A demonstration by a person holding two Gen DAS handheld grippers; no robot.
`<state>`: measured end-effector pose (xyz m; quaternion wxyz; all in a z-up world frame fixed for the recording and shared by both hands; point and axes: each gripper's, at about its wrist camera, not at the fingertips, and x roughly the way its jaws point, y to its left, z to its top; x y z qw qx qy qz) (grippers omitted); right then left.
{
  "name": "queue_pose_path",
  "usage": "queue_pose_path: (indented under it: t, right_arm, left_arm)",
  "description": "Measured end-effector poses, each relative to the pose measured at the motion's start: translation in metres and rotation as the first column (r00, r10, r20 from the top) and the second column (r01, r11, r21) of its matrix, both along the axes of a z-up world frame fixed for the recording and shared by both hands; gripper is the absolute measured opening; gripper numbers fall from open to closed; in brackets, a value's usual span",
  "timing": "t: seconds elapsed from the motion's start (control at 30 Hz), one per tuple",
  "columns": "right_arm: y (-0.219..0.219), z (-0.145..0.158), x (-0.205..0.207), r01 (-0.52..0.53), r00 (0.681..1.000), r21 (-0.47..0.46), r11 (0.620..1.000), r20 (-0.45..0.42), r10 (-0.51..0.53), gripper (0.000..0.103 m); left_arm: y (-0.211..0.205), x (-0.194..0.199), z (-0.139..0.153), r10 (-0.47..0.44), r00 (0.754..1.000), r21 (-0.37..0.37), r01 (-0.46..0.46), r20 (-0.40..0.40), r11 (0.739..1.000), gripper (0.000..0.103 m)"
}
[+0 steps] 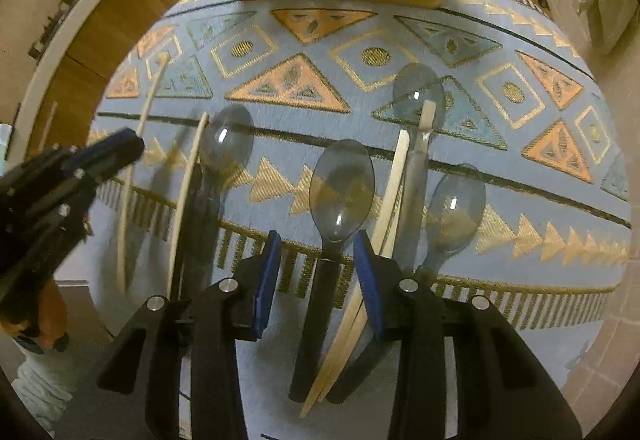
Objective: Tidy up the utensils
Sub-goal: 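Grasp the wooden chopsticks with the left tool while the right tool grasps a clear spoon, then lift and carry the chopsticks and spoon over the yellow holder with both tools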
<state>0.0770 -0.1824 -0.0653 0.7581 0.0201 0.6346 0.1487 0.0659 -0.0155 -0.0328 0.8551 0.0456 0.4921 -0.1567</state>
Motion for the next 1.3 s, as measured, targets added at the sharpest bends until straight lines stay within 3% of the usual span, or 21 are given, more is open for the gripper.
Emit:
queue_pose_path:
  t: [0.03,0.07,0.1,0.3,0.43,0.57,0.77,0.9,1.0,1.07,1.2,1.3]
  right_arm:
    - [0.002,0.000,0.000,0.005,1.000,-0.014,1.000,0.000,-0.005,0.030]
    - [0.004,0.000,0.000,0.010,1.000,-0.056,0.998,0.011,-0.009,0.018]
    - [0.006,0.000,0.001,0.009,1.000,-0.079,0.997,0.018,-0.008,0.015]
    - [0.009,-0.001,-0.001,0.001,1.000,-0.071,0.997,0.021,0.000,0.010]
    - [0.002,0.012,-0.005,-0.003,0.998,-0.016,1.000,0.058,0.004,0.010]
    - [-0.001,0.037,-0.009,-0.029,0.989,0.105,0.994,0.145,0.013,0.010]
    - [-0.012,0.088,-0.009,-0.072,0.938,0.248,0.966,0.346,-0.019,0.010]
    - [-0.025,0.130,0.006,-0.082,0.864,0.290,0.954,0.498,-0.077,0.010]
    - [-0.031,0.162,0.023,-0.066,0.792,0.278,0.958,0.599,-0.119,0.010]
    - [-0.035,0.176,0.034,-0.053,0.747,0.275,0.960,0.648,-0.145,0.010]
    - [-0.048,0.203,0.062,0.002,0.638,0.282,0.959,0.739,-0.218,0.010]
    - [-0.054,0.210,0.079,0.052,0.541,0.280,0.959,0.799,-0.262,0.010]
  left_arm:
    - [0.000,0.000,0.002,-0.001,1.000,-0.012,0.001,0.007,1.000,0.010]
    - [-0.001,0.000,0.003,-0.001,1.000,-0.020,0.002,0.013,1.000,0.010]
    - [-0.002,0.001,0.005,-0.002,1.000,-0.027,0.002,0.018,1.000,0.010]
    - [0.000,0.003,0.017,0.013,0.998,-0.078,-0.008,0.061,0.997,0.009]
    - [0.006,0.005,0.033,0.031,0.993,-0.131,-0.017,0.113,0.991,0.009]
    - [0.012,0.005,0.055,0.054,0.981,-0.186,-0.019,0.186,0.982,0.009]
    - [0.020,0.011,0.099,0.107,0.944,-0.262,-0.022,0.312,0.965,0.009]
    - [0.020,0.023,0.135,0.146,0.897,-0.321,-0.005,0.416,0.947,0.009]
    - [0.013,0.041,0.160,0.200,0.830,-0.345,-0.009,0.520,0.938,0.009]
    - [0.008,0.054,0.171,0.220,0.800,-0.360,-0.005,0.558,0.933,0.009]
    - [-0.004,0.086,0.180,0.248,0.762,-0.401,0.017,0.598,0.916,0.009]
    - [-0.014,0.106,0.182,0.267,0.714,-0.397,0.016,0.647,0.918,0.009]
